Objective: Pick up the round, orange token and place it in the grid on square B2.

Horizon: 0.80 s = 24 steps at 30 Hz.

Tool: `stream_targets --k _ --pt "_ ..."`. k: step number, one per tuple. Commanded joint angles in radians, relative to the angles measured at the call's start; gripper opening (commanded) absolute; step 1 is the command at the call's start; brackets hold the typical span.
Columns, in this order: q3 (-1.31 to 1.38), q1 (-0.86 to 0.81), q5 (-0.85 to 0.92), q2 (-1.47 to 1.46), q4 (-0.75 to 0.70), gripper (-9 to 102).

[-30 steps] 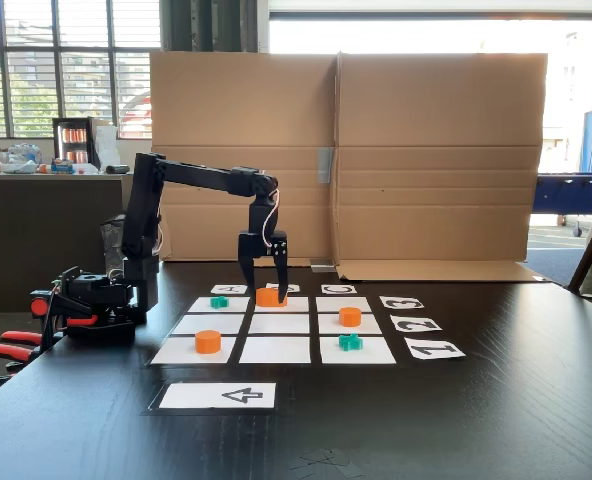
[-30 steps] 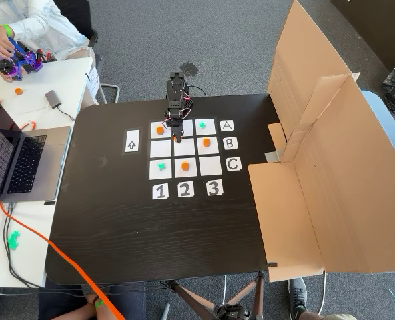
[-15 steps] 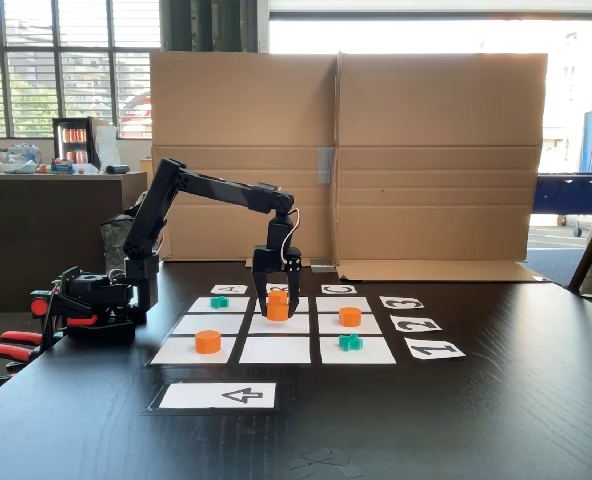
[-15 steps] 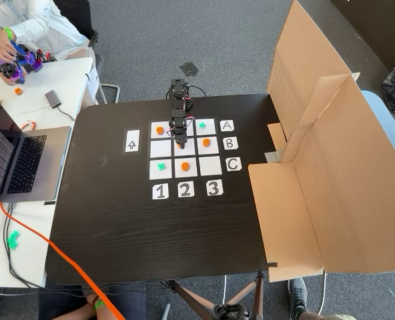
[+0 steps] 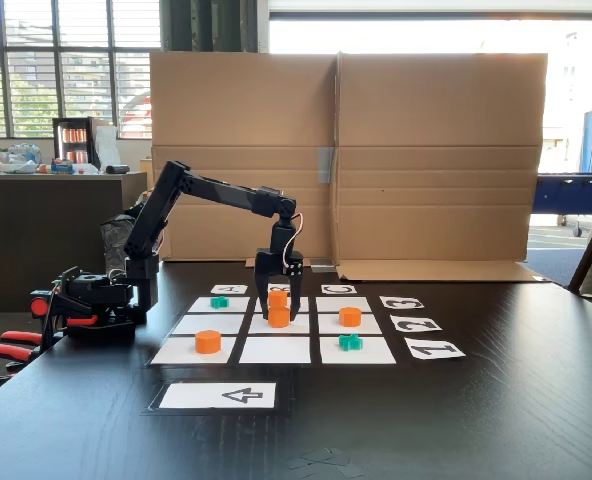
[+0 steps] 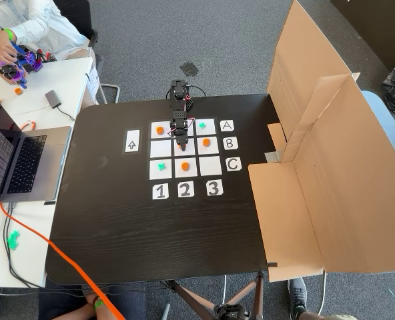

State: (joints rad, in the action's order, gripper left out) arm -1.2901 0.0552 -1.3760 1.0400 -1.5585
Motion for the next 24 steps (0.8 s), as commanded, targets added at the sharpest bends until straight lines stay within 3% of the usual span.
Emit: stream_targets --k 1,9,15,18,22,24 --pt "-0.020 0.000 -0.005 0.038 0.003 46" --pt "-0.207 0.008 0.014 0.225 0.057 50" --pt "-0.426 -0.034 0.005 0.545 0.152 48" --pt "-0.538 -0.078 0.003 0.770 0.193 38" --pt "-0.641 -0.195 0.008 1.075 0.255 0" --pt "-0.675 -0.307 0.005 1.213 0.296 0"
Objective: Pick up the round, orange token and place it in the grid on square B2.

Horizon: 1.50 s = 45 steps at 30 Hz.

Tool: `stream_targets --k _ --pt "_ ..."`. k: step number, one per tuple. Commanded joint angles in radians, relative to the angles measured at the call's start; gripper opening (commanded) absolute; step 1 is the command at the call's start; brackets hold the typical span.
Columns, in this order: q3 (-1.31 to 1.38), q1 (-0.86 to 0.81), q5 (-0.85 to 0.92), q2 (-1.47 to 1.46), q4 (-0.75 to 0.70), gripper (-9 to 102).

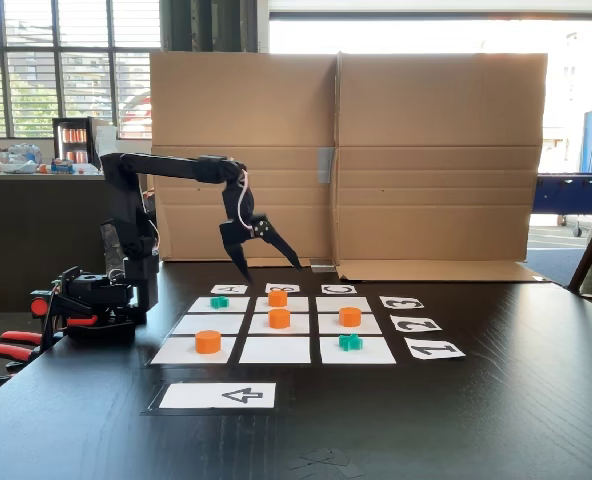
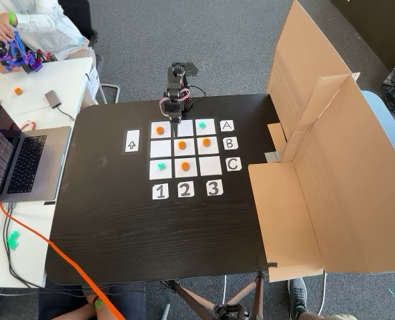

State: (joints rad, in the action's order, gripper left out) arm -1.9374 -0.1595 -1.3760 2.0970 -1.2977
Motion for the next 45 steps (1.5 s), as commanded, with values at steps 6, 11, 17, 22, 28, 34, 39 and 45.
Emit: stream_targets --k 6,11,17,22,28,34,39,45 --pt "-0.071 -0.606 0.028 0.431 0.152 -1" --pt "-0.262 -1.032 0.031 0.604 0.374 -1" --pt "-0.600 -1.316 0.031 0.885 0.529 -1" --pt "-0.798 -1.483 0.028 1.040 0.549 -1" --pt "-1.008 -1.591 0.028 1.232 0.512 -1" --pt "-1.112 -1.606 0.032 1.232 0.577 -1" --pt "-1.112 -1.608 0.031 1.232 0.575 -1" --pt "-1.112 -1.615 0.029 1.232 0.575 -1"
